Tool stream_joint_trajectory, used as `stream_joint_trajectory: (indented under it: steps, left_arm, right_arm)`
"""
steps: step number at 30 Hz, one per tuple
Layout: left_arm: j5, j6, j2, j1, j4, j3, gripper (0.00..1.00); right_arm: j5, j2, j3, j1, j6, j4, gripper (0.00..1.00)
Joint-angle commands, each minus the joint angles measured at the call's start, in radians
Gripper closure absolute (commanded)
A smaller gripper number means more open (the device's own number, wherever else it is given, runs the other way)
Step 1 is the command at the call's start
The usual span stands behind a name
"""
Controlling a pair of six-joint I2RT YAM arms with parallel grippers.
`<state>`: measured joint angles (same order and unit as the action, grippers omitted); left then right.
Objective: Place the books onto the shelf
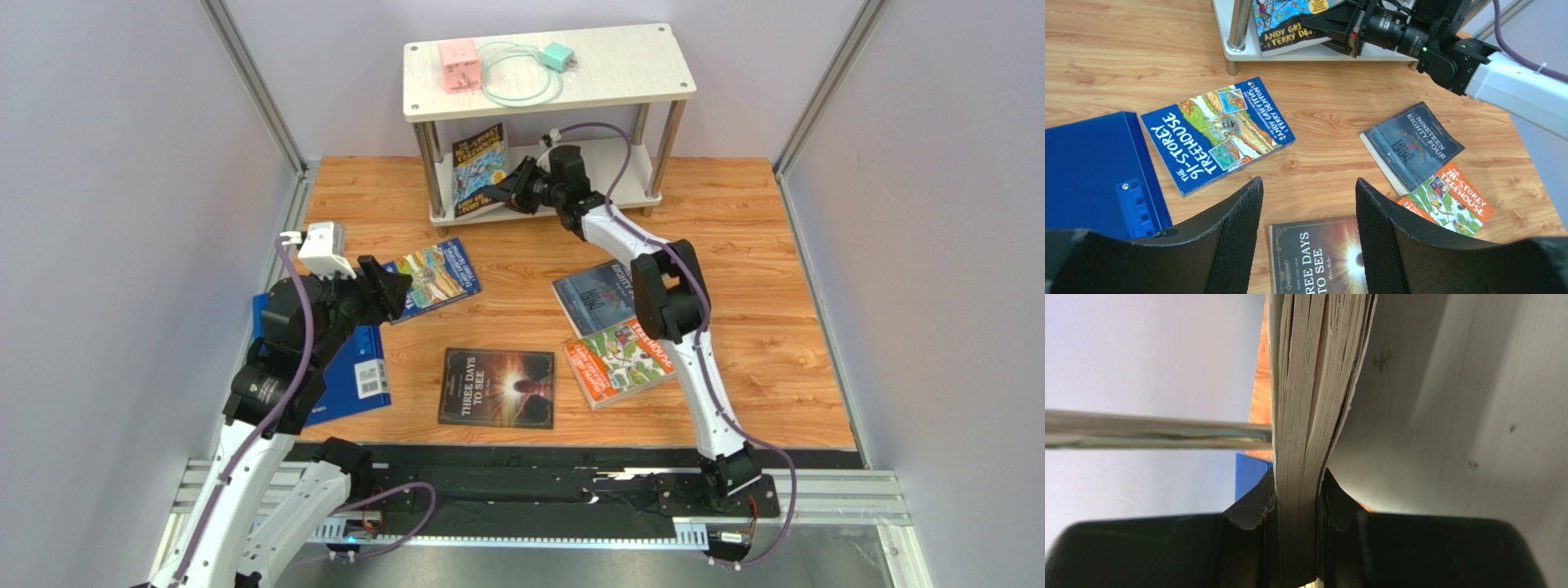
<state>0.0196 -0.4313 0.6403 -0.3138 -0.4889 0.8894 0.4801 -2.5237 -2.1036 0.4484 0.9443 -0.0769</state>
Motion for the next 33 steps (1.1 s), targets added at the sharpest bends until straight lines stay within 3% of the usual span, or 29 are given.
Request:
stream_joint_trajectory:
  steps: [1,8,13,18,21,25,28,33]
  left_arm:
    - [-0.033,0.026,-0.005,-0.002,0.012,0.017,0.38]
    - [-0.052,0.022,-0.001,-0.002,0.021,0.000,0.38]
    - [-0.058,0.019,0.001,-0.001,0.027,-0.006,0.39]
    - [-0.066,0.011,0.002,-0.002,0.036,-0.012,0.39]
    - [-0.076,0.005,0.001,-0.002,0.044,-0.023,0.39]
    - [-0.086,-0.001,0.001,-0.002,0.056,-0.040,0.39]
    - [-0.090,-0.004,0.013,-0.002,0.059,-0.052,0.38]
    - [-0.101,-0.014,0.073,-0.002,0.068,-0.070,0.38]
  right_arm:
    - [-0.044,-0.032,-0.160,0.007,-0.030,0.006,0.95]
    - [-0.046,-0.106,-0.265,0.004,-0.032,0.072,0.84]
    - [-0.043,-0.101,-0.242,-0.001,-0.042,0.105,0.60]
    - [-0.063,-0.047,-0.167,-0.004,-0.078,0.121,0.43]
    - [-0.109,-0.008,-0.139,-0.008,-0.120,0.172,0.25]
    - [-0.251,0.063,-0.105,-0.005,-0.199,0.296,0.13]
    - [-0.323,0.139,-0.043,-0.007,-0.251,0.379,0.07]
    - [-0.325,0.270,0.129,-0.010,-0.298,0.416,0.05]
